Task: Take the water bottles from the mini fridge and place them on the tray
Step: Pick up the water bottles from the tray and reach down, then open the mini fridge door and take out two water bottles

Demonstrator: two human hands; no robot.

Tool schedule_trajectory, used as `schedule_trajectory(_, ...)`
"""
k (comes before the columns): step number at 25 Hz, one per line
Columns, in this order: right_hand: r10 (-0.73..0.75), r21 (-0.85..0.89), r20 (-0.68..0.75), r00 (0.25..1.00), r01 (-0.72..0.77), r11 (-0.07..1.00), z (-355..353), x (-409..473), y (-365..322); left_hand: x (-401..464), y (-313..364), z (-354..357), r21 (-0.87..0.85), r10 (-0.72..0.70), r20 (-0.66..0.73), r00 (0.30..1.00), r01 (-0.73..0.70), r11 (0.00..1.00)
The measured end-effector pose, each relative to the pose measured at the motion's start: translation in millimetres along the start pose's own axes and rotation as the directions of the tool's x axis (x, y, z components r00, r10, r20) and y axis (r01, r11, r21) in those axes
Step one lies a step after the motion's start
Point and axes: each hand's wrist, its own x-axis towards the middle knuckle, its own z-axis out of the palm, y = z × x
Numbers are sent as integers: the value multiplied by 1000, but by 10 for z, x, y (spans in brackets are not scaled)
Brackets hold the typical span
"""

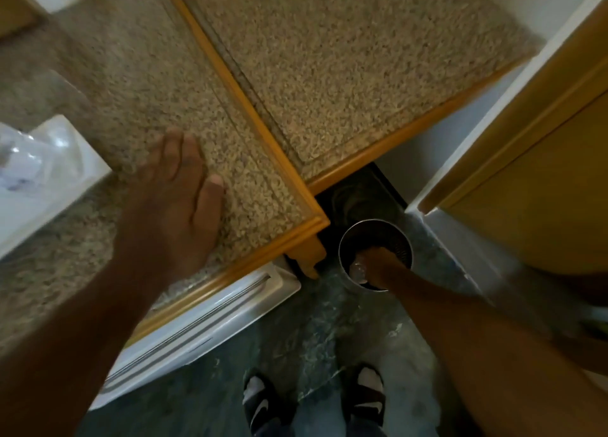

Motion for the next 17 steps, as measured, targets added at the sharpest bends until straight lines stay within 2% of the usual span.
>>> schedule_trajectory(2, 46, 135, 51, 998, -52, 989, 198, 165, -54, 20, -29, 35, 22, 9, -27, 1000, -9, 1000)
schedule_trajectory(3, 60, 180, 18, 998, -63, 982, 342, 235, -99, 29, -41, 54, 19, 11, -41, 999, -11, 1000)
schedule_trajectory(5, 167, 397, -36, 985, -139, 907, 456, 284, -142, 41, -64, 91, -10, 12, -77, 997, -13, 1000)
schedule_trajectory(8, 336, 583, -104, 936, -216, 783, 498, 298, -151, 37, -105, 144, 45, 69, -114, 991, -64, 997)
schedule_trajectory(12, 377, 619, -95, 921, -242, 747, 378, 111, -294, 19, -107, 104, 41, 91, -130, 987, -87, 995)
schedule_trajectory(17, 335, 626, -232, 913, -123, 770, 193, -324, -1054, -81, -27, -56, -22, 10, -78, 997, -12, 1000)
